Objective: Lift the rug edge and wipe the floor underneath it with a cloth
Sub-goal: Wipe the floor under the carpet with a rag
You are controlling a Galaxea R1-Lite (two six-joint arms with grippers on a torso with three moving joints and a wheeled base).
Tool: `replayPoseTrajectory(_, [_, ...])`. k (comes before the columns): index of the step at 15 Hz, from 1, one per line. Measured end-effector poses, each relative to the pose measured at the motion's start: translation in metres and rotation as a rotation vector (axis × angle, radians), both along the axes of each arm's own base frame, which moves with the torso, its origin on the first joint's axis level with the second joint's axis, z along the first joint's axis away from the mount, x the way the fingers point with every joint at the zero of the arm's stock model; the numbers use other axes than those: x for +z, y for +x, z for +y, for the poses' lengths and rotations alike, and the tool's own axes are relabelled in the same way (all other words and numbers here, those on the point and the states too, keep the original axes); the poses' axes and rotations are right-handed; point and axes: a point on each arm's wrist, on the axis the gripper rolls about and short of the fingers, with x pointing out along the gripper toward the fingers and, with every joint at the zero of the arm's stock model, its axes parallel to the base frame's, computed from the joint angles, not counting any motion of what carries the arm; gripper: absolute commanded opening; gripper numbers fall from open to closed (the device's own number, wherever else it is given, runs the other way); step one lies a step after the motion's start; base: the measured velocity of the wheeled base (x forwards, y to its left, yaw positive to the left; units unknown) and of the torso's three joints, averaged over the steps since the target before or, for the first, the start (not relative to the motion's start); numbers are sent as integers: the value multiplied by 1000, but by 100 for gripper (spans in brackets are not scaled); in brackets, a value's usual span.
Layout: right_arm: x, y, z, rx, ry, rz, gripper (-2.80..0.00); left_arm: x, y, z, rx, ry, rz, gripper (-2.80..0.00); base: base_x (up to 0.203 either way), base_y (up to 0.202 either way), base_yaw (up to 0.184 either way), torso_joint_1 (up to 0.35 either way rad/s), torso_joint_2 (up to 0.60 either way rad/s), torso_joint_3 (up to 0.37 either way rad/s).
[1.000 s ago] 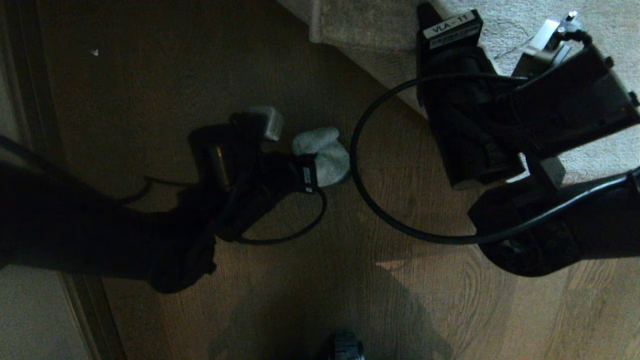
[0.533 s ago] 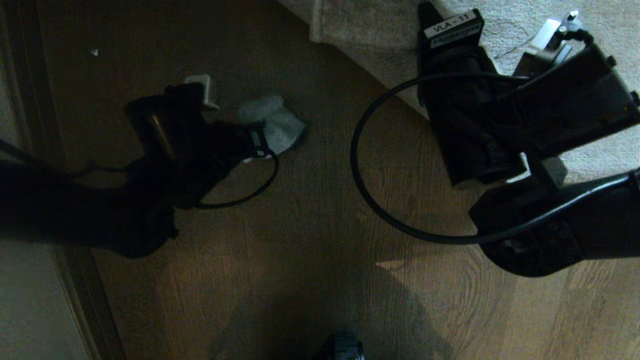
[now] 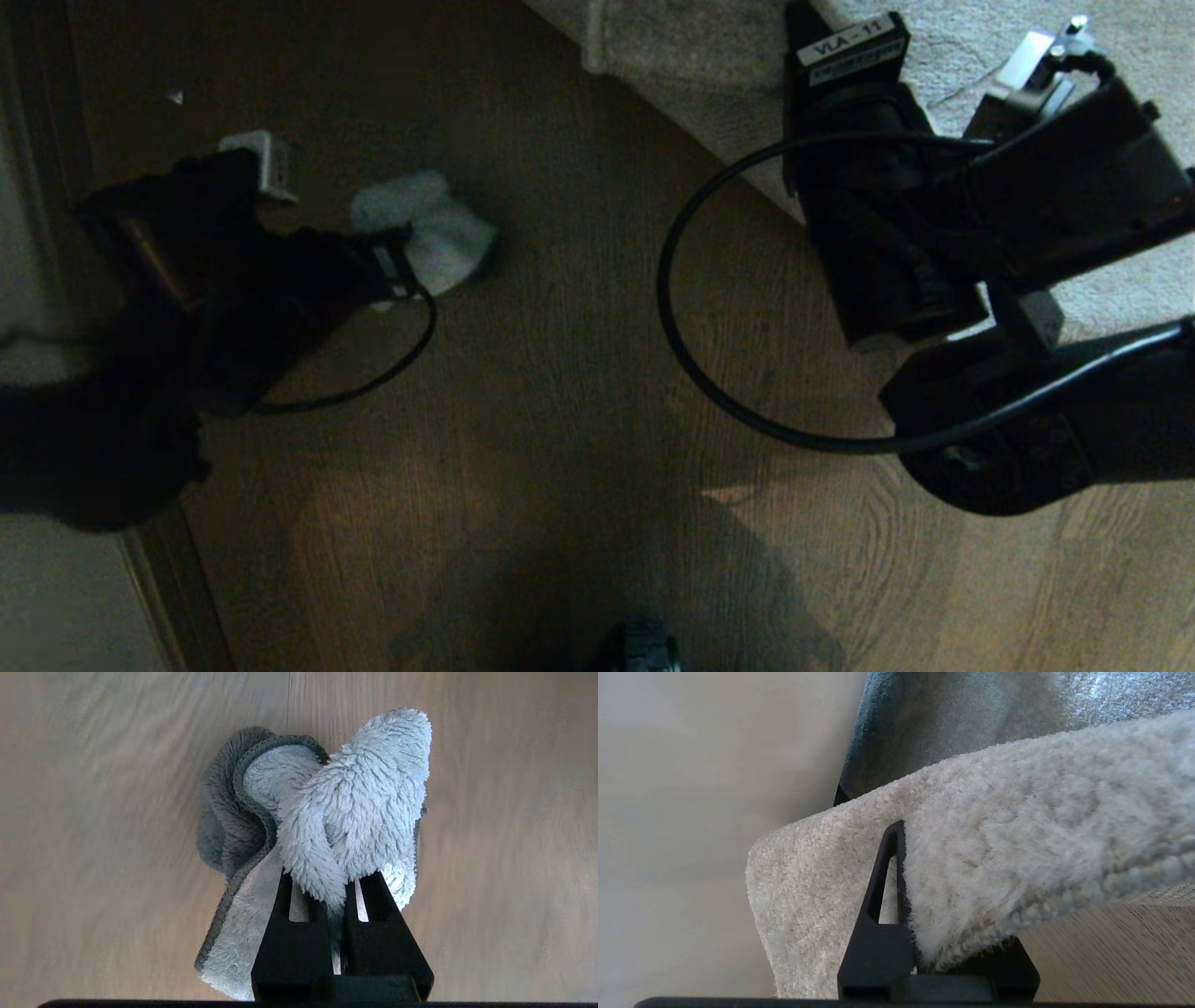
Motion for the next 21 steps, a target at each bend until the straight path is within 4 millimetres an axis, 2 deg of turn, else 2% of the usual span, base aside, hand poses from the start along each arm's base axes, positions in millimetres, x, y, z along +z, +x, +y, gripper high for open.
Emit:
replayPoseTrajectory(4, [0, 0, 0, -1, 1, -1, -280, -25, -53, 4, -56, 39, 111, -280, 0, 0, 0, 0, 0, 0])
replayPoseTrajectory(6, [0, 0, 0, 0, 1, -1, -280, -35, -76, -7, -131, 59, 151, -280, 0, 0, 0, 0, 0, 0])
replayPoseTrajectory(9, [1, 0, 0, -1, 0, -2, -280, -47, -95, -24, -235, 90, 201, -280, 0, 0, 0, 0, 0, 0])
replayPoseTrajectory(11, [1, -1, -1, -2, 1, -3, -280, -53, -97, -34, -279, 106, 223, -280, 0, 0, 0, 0, 0, 0])
replayPoseTrajectory(14, [2, -1, -1, -4, 1, -4, -280, -56, -89, -55, -332, 120, 236, -280, 0, 0, 0, 0, 0, 0])
replayPoseTrajectory(21, [5, 3, -11, -33, 7, -11, -280, -38, -40, -120, -402, 86, 157, -280, 0, 0, 0, 0, 0, 0])
